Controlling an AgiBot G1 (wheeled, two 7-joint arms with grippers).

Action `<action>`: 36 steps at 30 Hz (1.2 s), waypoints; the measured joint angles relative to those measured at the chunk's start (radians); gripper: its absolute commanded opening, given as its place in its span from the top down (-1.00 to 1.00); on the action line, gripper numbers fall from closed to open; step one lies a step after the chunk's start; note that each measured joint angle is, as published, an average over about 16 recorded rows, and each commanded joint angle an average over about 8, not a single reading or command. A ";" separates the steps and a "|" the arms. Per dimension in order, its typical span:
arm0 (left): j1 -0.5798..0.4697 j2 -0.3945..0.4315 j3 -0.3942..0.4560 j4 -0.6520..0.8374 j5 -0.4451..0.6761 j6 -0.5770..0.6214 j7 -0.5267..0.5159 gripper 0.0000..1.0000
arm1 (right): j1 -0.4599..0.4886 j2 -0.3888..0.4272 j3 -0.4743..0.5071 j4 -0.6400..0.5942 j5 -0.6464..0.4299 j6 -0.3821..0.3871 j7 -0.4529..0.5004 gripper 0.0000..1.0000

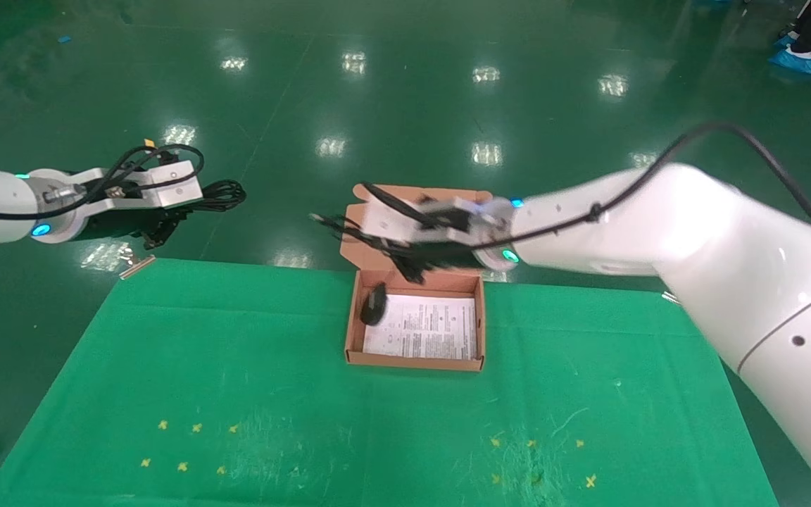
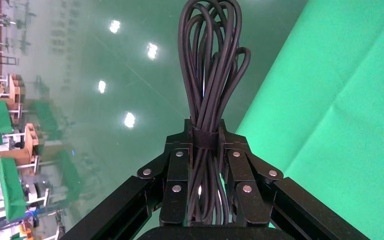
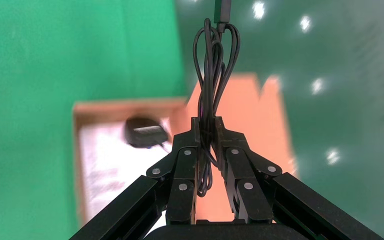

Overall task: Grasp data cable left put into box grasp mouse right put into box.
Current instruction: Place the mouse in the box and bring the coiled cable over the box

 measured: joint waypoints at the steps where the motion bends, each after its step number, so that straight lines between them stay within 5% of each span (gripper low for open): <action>1: 0.000 0.000 0.000 -0.002 0.001 0.000 -0.001 1.00 | -0.003 0.000 -0.007 -0.013 0.006 0.002 0.005 1.00; 6: 0.002 -0.002 0.001 -0.008 0.004 0.002 -0.007 1.00 | -0.016 -0.002 -0.039 -0.073 0.035 0.007 0.019 0.94; 14: 0.004 -0.003 0.001 -0.013 0.007 0.003 -0.012 1.00 | -0.028 -0.003 -0.074 -0.115 0.071 0.020 0.010 -0.95; 26: 0.023 0.027 0.007 -0.019 -0.014 -0.005 0.013 1.00 | -0.042 0.033 -0.094 -0.068 0.086 0.031 0.008 -1.00; 36: 0.085 0.142 0.025 0.018 -0.079 -0.078 0.133 1.00 | -0.036 0.168 -0.086 0.050 0.083 0.046 0.039 -1.00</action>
